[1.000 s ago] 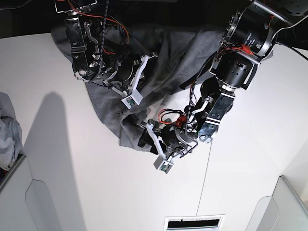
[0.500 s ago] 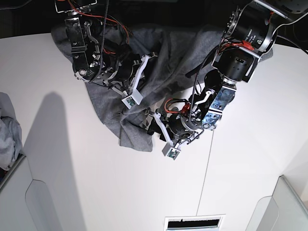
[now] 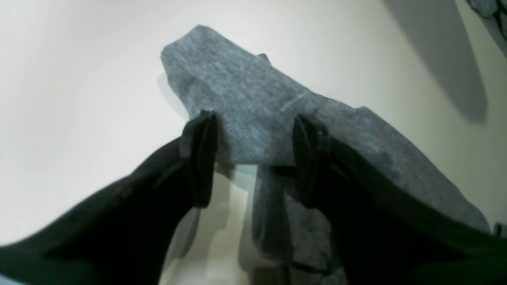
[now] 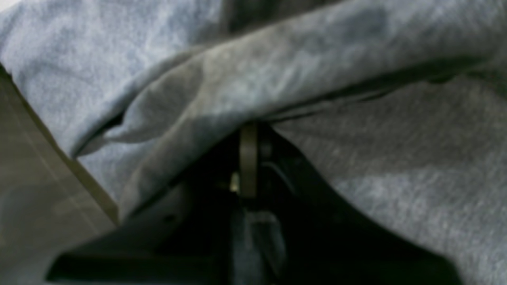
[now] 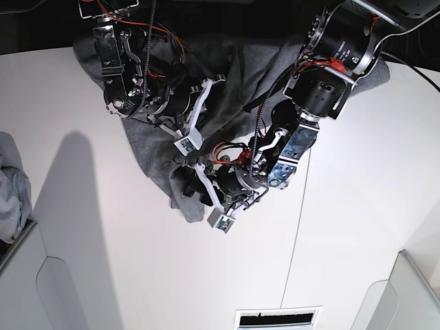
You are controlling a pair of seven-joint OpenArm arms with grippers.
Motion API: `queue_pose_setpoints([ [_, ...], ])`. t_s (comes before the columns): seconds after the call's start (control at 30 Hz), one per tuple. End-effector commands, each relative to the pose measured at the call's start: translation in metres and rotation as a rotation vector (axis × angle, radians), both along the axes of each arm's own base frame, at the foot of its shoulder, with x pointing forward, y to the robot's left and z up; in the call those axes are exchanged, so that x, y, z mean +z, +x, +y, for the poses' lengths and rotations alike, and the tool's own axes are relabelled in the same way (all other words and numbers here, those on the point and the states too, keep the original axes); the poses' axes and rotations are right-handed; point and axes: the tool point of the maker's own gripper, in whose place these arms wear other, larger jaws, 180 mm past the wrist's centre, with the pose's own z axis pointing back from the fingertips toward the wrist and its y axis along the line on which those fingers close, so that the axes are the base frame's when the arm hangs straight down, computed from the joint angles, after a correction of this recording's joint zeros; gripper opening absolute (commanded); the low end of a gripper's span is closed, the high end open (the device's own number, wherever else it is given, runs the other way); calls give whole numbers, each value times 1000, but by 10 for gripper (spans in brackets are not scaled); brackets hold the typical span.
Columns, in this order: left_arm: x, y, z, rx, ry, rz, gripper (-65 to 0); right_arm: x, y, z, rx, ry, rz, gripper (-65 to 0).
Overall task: Layout the t-shirt on the table in an organized manner, then fold the t-shirt properly
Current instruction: 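Grasp the shirt edge with the left gripper beside the right gripper, then drag the grasped shirt edge with the left gripper away from the right gripper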
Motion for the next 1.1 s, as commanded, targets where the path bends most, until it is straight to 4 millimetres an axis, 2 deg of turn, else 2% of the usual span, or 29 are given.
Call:
queue_pose_setpoints([
  [0.0, 21, 12, -11, -7, -39, -51, -317, -7, -4, -11, 19, -69, 22, -650],
  [0.2, 20, 3, -29, -80, 3, -92, -318, -7, -4, -10, 19, -67, 22, -650],
  [0.27, 19, 1, -34, -93, 20, -110, -340, -7, -4, -10, 19, -68, 21, -650],
  [0.4, 21, -1, -40, -103, 19, -132, -455, -7, -4, -10, 19, -68, 21, -650],
  [0.5, 25, -1, -48, -109, 6, -146, -515, -7, -4, -10, 19, -68, 21, -650],
  [0.6, 27, -2, -55, -120, 3, -151, -650, -7, -4, -10, 19, -68, 21, -650],
  [0.77, 34, 2, -57, -120, -4, -183, -650, -7, -4, -10, 19, -68, 21, -650],
  [1.07, 79, 46, -41, -147, 36, -288, -650, -7, -4, -11, 21, -74, 18, -650],
])
